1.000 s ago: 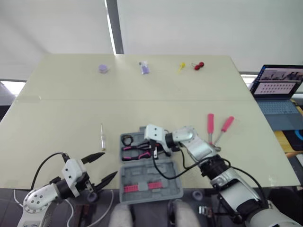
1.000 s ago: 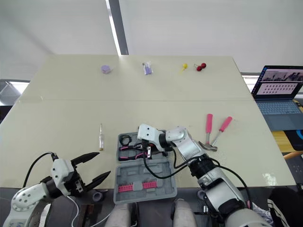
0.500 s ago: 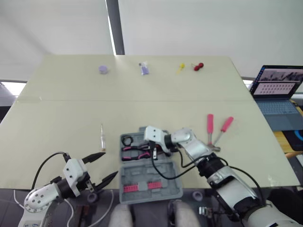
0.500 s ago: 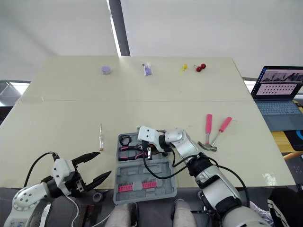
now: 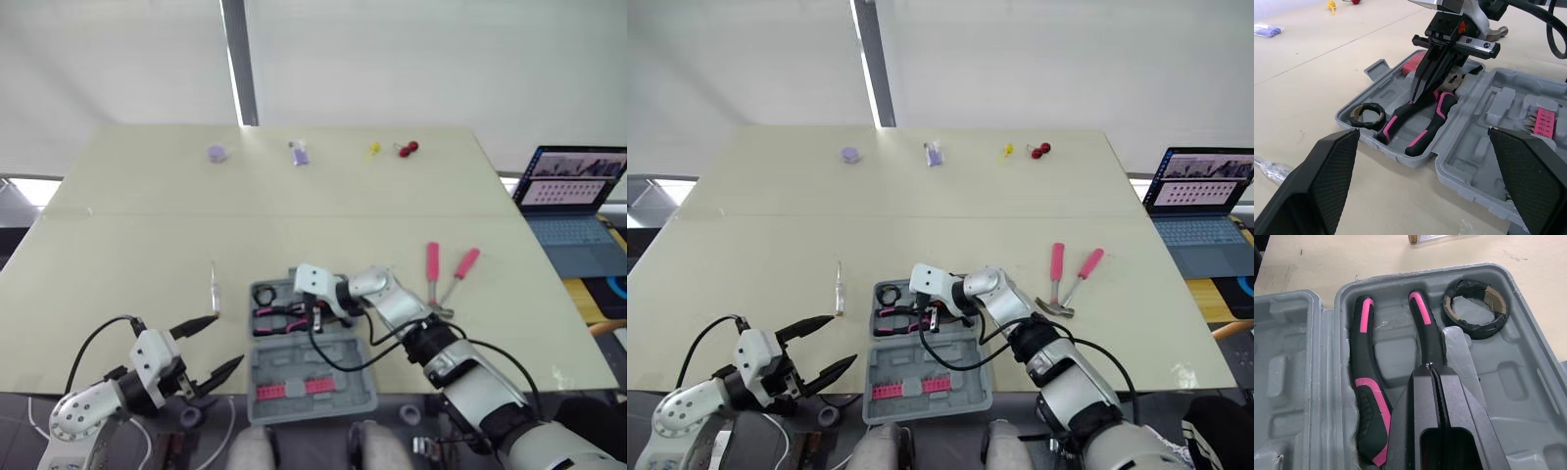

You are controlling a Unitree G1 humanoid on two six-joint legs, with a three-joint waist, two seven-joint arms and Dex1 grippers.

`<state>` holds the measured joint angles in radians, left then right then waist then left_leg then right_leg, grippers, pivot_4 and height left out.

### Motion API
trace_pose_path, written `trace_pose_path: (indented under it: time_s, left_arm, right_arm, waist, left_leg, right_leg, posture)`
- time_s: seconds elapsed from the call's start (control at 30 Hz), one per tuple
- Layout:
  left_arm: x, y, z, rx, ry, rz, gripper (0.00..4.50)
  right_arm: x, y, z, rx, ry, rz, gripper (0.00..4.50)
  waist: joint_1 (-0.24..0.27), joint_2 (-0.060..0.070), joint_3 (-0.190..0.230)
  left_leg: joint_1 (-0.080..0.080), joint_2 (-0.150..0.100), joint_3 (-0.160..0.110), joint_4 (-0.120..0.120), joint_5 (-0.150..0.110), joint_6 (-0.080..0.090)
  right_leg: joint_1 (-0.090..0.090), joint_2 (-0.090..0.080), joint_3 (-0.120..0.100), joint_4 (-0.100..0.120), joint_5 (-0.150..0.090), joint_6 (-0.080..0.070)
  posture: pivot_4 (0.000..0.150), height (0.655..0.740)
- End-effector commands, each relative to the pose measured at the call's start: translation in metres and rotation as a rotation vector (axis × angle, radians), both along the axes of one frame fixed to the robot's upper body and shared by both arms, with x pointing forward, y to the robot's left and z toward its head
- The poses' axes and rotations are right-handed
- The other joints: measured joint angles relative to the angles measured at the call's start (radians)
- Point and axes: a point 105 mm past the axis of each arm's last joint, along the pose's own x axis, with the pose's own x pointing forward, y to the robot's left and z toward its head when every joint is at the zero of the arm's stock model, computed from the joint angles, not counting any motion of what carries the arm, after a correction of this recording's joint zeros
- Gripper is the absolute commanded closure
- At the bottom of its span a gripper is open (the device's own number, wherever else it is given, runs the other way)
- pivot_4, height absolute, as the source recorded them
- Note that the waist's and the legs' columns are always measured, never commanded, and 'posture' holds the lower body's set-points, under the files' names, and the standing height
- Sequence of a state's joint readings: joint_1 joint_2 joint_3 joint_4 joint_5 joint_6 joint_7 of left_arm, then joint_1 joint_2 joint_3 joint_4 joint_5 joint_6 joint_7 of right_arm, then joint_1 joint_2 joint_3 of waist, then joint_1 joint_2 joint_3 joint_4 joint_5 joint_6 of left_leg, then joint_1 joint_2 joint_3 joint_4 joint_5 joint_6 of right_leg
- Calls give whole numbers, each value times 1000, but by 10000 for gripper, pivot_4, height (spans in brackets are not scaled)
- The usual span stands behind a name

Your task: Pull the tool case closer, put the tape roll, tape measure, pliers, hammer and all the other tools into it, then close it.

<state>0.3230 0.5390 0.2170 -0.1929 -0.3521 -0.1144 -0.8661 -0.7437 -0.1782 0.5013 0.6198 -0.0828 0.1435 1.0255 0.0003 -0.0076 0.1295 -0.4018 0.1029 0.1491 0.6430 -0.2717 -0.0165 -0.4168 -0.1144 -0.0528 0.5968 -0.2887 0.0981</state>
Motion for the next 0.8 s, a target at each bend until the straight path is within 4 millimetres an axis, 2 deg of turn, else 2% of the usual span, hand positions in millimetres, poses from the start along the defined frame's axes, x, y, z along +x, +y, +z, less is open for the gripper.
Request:
trace_pose_path:
  time_s: [0.03,0.13,0.27,0.43,0.53,0.63,0.77,0.8]
  left_arm:
    - [1,-2,5,8,-32,-14,0]
    - [1,-2,5,8,-34,-15,0]
    - [4,-3,5,8,-39,-13,0]
    - [13,2,8,-12,-39,55,0]
    - [25,9,14,-28,-38,126,0]
    - [36,22,25,-52,-45,199,0]
    - [48,46,34,-50,-61,309,0]
    - [50,55,35,-38,-67,346,0]
  right_arm:
    - [-8,-34,-51,-154,121,-106,44647]
    - [-10,-23,-35,-41,96,-54,44647]
    - [-3,-14,-1,144,65,-53,44647]
    - [8,-23,49,347,39,-85,44647]
    - [10,-42,68,408,64,-121,36054]
    - [11,-68,87,484,50,-187,21768]
    - [12,-122,93,500,11,-349,1411]
    - [11,-135,93,503,-4,-394,616]
  waist:
    - [0,0,-1]
    - [2,0,-2]
    - [3,-1,-2]
    - [3,0,1]
    - [3,1,3]
    - [8,0,5]
    - [16,-1,6]
    - [19,-2,7]
  left_leg:
    - [0,0,0,0,0,0]
    - [0,0,0,-1,0,0]
    - [-1,0,0,-3,0,0]
    - [-3,0,1,-4,0,0]
    - [-5,0,0,-4,0,0]
    - [-5,0,0,-5,0,0]
    - [-4,-1,0,-5,0,0]
    - [-4,-2,0,-5,0,0]
  right_leg:
    - [0,0,0,0,0,0]
    - [0,0,0,0,0,0]
    - [0,0,0,-3,0,0]
    - [-1,0,0,-4,0,0]
    - [0,0,0,-3,0,0]
    - [0,0,0,-4,0,0]
    - [2,0,0,-7,0,0]
    - [2,0,0,-7,0,0]
  posture:
    - [1500,7400]
    - [1500,7400]
    - [1500,7400]
    - [1500,7400]
    - [1500,7400]
    - [1500,7400]
    - [1500,7400]
    - [1500,7400]
